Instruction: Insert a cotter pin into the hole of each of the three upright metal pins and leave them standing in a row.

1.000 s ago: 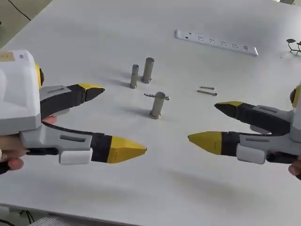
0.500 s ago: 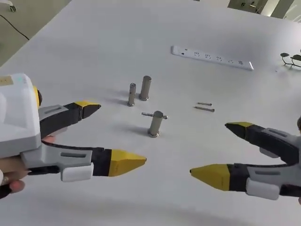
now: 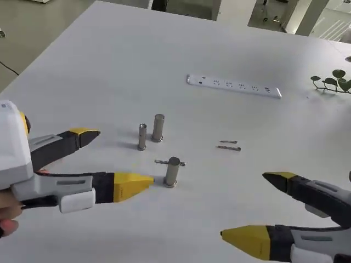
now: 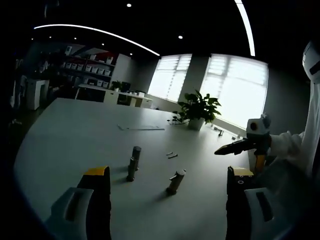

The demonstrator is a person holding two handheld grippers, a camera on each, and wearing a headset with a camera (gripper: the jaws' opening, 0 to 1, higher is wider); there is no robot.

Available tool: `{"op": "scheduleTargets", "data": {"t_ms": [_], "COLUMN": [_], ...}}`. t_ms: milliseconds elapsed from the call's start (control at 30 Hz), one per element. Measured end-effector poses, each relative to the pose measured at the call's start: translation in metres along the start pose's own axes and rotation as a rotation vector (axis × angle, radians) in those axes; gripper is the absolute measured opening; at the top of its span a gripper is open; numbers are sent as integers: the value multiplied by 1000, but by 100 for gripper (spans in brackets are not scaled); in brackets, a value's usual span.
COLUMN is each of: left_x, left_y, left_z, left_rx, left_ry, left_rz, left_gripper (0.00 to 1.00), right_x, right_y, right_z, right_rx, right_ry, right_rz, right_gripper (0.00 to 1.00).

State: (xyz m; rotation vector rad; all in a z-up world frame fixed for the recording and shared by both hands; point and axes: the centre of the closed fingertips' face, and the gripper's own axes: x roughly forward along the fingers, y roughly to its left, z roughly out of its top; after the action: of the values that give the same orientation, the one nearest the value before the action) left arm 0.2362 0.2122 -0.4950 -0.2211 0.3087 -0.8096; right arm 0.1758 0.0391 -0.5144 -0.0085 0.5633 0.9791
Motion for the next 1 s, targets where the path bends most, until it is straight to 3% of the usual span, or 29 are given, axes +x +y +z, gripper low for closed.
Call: {"op": "scheduleTargets", "data": {"t_ms": [167, 267, 433, 567, 800, 933, 1000], "left_x": [9, 14, 25, 36, 49, 55, 57], "left_y": [19, 34, 58, 66, 79, 79, 78], "left_z": [8, 7, 13, 14, 5, 6, 9], "left_rx": [50, 75, 81, 42, 89, 100, 74], "left_ry": [19, 56, 64, 43, 71, 58, 35], "left_rz": [14, 23, 45, 36, 78, 84, 75], "left_gripper": [97, 94, 92, 83, 75, 66, 63], "right_x": [-13, -19, -28, -28, -29, -30, -30], "right_y": [-3, -5, -12, -12, -14, -13, -12], "right_z": [-8, -9, -11, -13, -19, -20, -21], "right_rx": [31, 61, 115, 136, 120, 126, 122], "right_ry": [4, -17, -47, -48, -14, -11, -8], "right_rz": [-38, -66, -112, -118, -138, -140, -141], "right_gripper": [97, 96, 97, 96, 94, 93, 93]}}
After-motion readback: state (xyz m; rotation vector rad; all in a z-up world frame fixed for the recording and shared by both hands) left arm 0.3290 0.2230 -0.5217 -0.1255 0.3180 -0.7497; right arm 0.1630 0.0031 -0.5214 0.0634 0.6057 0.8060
